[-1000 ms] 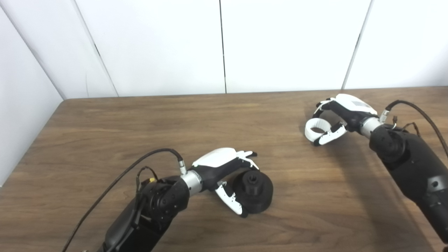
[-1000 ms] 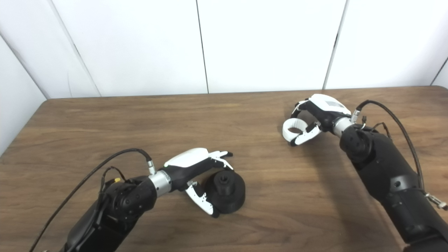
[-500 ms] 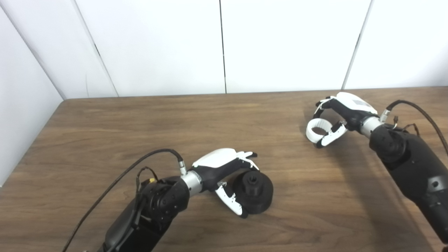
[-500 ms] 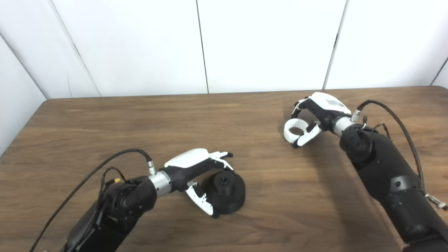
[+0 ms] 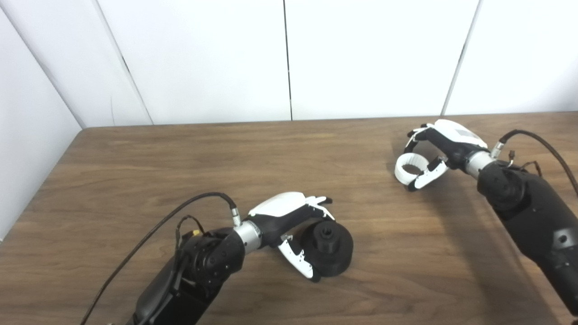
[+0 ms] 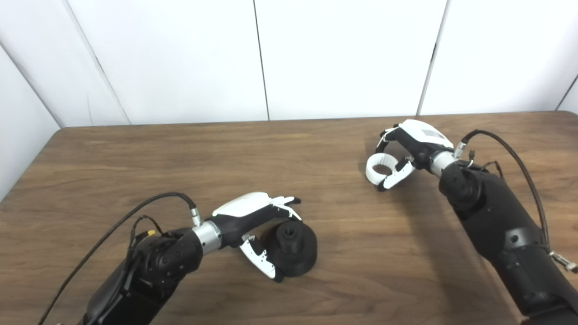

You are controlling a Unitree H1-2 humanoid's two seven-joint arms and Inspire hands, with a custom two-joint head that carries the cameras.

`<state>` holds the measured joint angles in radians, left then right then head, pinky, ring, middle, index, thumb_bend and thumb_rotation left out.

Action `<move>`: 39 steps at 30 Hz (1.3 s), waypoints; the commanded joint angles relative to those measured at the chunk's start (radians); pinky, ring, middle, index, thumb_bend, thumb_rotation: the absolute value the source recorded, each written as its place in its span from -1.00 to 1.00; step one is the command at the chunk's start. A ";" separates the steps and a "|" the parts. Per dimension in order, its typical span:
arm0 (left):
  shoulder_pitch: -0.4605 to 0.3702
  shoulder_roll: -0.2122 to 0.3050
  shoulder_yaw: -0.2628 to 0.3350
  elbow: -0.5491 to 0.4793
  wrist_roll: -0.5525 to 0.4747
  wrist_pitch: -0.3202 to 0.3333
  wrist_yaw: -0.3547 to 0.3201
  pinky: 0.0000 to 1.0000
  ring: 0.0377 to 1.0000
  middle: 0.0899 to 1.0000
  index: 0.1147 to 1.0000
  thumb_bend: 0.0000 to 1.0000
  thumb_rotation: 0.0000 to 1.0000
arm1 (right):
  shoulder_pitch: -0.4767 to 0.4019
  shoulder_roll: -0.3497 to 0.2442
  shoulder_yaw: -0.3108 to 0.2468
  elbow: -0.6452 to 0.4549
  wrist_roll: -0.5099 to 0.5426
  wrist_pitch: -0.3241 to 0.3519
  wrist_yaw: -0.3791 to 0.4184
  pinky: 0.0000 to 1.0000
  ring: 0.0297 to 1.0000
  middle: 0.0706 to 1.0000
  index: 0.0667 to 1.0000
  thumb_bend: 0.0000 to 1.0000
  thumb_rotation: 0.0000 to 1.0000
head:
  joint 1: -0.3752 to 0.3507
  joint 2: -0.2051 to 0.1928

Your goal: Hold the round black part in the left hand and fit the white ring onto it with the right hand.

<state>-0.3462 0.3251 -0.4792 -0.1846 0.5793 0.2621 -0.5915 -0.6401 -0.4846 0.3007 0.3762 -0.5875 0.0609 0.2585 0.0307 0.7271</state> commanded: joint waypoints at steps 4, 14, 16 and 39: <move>-0.005 0.015 -0.009 0.001 0.005 0.007 -0.022 0.94 1.00 1.00 0.34 0.80 -0.64 | -0.025 -0.022 -0.041 -0.107 0.035 -0.014 0.005 1.00 0.95 0.70 -0.09 0.05 -0.70 | 0.002 0.000; -0.007 0.015 -0.007 0.005 0.002 0.002 -0.020 0.94 1.00 1.00 0.33 0.80 -0.64 | 0.029 -0.025 -0.084 -0.303 0.084 0.028 0.066 0.97 0.92 0.68 -0.09 0.05 -0.70 | 0.003 -0.001; -0.007 0.015 -0.008 0.008 0.002 0.000 -0.019 0.95 1.00 1.00 0.34 0.80 -0.64 | 0.039 -0.025 -0.092 -0.339 0.098 0.028 0.075 0.95 0.92 0.67 -0.09 0.05 -0.69 | 0.000 0.002; -0.015 0.014 -0.013 0.015 0.015 0.004 -0.022 0.91 1.00 1.00 0.35 0.79 -0.61 | 0.113 0.005 -0.076 -0.714 0.146 0.118 0.247 0.85 0.90 0.64 -0.09 0.05 -0.69 | 0.004 0.009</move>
<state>-0.3539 0.3257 -0.4828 -0.1782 0.5915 0.2596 -0.5909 -0.4968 -0.4823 0.2320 -0.2866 -0.4500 0.1783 0.5081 0.0337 0.7348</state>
